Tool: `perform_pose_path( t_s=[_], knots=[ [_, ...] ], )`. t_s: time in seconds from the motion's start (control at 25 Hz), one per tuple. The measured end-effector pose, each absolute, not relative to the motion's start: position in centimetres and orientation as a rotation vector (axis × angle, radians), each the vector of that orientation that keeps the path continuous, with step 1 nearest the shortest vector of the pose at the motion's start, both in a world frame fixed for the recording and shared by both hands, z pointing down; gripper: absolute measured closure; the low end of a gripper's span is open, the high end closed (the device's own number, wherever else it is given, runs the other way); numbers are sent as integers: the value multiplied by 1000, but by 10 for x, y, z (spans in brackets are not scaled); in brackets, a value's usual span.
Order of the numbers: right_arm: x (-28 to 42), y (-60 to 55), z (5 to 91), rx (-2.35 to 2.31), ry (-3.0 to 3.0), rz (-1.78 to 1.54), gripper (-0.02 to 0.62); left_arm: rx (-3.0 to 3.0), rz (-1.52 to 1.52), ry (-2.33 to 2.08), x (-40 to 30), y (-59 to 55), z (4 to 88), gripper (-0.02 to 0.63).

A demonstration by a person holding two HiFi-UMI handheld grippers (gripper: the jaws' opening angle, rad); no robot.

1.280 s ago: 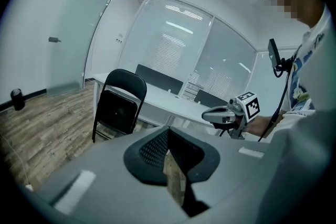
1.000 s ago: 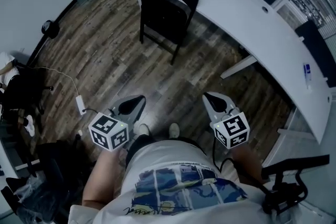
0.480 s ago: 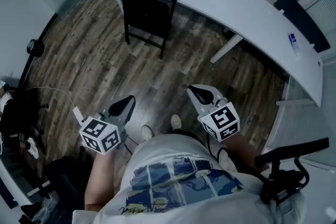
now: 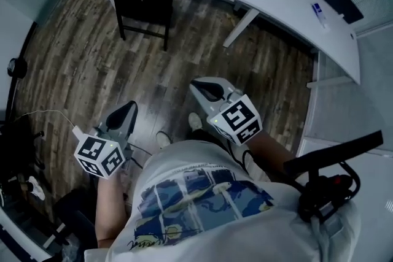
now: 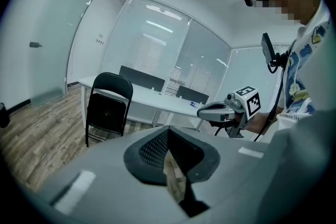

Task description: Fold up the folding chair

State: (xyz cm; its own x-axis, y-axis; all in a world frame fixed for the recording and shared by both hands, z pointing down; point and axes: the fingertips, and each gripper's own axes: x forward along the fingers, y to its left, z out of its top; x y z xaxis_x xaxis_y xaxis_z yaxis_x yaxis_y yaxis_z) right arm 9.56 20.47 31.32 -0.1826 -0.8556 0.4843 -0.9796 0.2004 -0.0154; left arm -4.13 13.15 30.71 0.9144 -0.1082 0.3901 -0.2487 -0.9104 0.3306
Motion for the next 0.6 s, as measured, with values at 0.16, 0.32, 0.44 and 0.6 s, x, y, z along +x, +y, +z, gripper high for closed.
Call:
perform_pose_path(
  t_s=[0.16, 0.32, 0.44, 0.6],
  knots=[
    [80, 202, 309, 1711, -2119, 449, 592, 2687, 518, -250, -54, 132, 309, 600],
    [70, 203, 306, 1700, -2125, 444, 592, 2686, 511, -238, -62, 137, 307, 600],
    [62, 201, 304, 1692, -2128, 431, 592, 2689, 502, -237, -69, 138, 306, 600],
    [55, 205, 305, 1689, -2133, 418, 592, 2690, 498, -239, -75, 143, 311, 600]
  ],
)
